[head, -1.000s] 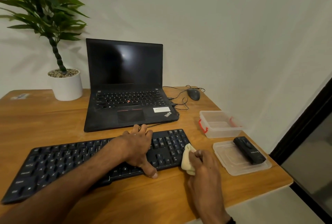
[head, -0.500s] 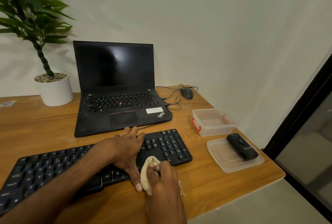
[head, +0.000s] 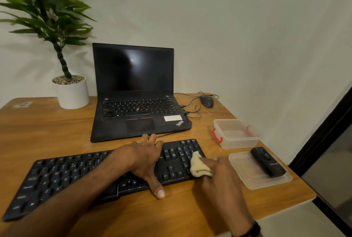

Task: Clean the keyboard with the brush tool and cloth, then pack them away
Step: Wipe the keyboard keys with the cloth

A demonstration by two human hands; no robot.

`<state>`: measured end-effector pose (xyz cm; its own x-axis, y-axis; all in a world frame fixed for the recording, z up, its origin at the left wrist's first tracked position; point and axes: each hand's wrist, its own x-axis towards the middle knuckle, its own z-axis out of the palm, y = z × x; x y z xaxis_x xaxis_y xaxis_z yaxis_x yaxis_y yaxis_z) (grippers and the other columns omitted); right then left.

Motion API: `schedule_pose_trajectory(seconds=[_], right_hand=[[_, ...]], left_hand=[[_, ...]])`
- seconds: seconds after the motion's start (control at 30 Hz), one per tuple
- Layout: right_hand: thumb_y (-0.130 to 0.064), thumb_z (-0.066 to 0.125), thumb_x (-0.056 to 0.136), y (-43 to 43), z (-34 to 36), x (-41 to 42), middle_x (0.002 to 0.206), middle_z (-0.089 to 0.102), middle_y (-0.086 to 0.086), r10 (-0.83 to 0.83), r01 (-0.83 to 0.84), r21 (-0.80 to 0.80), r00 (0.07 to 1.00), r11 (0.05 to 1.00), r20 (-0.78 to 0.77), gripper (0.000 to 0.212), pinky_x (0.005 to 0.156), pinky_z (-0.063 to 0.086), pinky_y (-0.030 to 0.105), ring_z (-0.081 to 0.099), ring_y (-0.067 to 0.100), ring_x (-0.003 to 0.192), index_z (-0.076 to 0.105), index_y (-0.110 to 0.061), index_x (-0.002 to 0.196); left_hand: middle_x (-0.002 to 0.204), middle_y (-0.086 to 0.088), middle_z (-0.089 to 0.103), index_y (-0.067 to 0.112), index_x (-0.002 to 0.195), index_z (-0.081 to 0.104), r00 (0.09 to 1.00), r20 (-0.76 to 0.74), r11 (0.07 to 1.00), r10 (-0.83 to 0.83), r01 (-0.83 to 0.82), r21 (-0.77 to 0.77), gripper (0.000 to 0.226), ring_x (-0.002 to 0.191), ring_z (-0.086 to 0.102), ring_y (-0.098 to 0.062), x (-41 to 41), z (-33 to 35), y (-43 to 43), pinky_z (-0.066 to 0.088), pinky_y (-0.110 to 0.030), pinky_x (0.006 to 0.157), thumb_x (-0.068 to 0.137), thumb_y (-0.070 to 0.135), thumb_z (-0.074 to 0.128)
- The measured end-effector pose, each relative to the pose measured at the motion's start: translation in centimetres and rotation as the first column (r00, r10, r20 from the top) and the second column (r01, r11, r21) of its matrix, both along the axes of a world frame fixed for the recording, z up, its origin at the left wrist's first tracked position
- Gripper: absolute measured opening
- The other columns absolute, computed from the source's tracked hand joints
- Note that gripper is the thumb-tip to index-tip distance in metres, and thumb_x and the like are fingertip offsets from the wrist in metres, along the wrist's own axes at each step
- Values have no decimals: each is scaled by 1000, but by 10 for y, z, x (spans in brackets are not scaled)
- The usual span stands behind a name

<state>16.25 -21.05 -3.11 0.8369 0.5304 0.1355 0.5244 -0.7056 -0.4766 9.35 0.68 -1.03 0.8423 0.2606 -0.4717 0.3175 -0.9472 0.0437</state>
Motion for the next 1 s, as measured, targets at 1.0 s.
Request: schedule_pose_trajectory(seconds=[1.0], right_hand=[[-24,70,87,104,4,6,118,55,8,14,-7,-103,997,995,73,23,86,52,29,56,21,102,69,-16,109]], left_hand=[[167,-8,6,19,161,7,997,57,999,-44,42,23,145,152,11,-37,-3,3,-4,25,-55,123,53,76,84]])
